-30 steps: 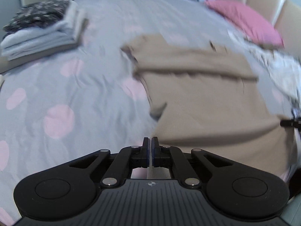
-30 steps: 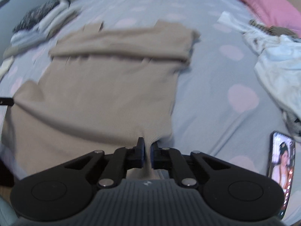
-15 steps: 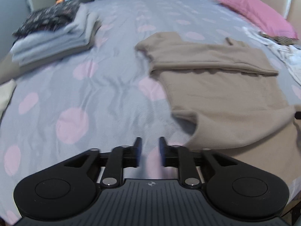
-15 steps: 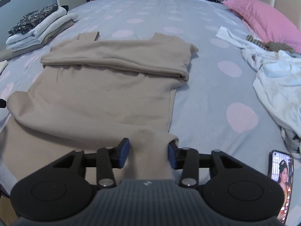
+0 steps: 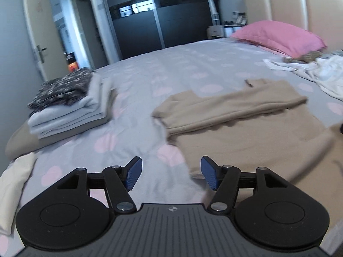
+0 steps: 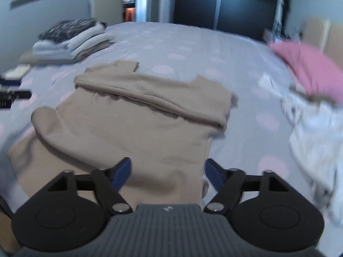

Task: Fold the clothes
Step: 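Grasp the sweater hem with both grippers and lift it toward the collar, then lift the beige sweater hem with both grippers and fold it over the body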

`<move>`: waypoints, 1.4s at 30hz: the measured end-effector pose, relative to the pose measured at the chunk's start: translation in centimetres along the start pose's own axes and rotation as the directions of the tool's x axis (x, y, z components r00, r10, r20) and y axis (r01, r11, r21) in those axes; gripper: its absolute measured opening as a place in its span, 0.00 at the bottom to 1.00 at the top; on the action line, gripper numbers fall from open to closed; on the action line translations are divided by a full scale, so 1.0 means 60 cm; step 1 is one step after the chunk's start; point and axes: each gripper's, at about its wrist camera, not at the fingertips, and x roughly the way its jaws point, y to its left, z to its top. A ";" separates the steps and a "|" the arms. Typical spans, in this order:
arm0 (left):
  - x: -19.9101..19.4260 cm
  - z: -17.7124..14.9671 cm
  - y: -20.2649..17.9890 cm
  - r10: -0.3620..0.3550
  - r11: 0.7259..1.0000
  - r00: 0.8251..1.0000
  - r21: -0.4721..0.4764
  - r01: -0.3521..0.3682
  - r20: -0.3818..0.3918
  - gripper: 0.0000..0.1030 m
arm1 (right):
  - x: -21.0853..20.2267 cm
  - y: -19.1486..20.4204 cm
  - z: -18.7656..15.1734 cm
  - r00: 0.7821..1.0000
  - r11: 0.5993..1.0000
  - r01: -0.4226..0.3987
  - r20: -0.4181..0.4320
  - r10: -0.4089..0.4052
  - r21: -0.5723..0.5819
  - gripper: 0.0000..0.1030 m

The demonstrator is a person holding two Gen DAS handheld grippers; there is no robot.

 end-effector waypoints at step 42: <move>-0.054 -0.172 -0.188 -0.190 0.509 0.969 0.829 0.234 -0.156 0.63 | -0.030 0.178 -0.170 0.982 0.534 -0.180 -0.182 0.051 -0.826 0.71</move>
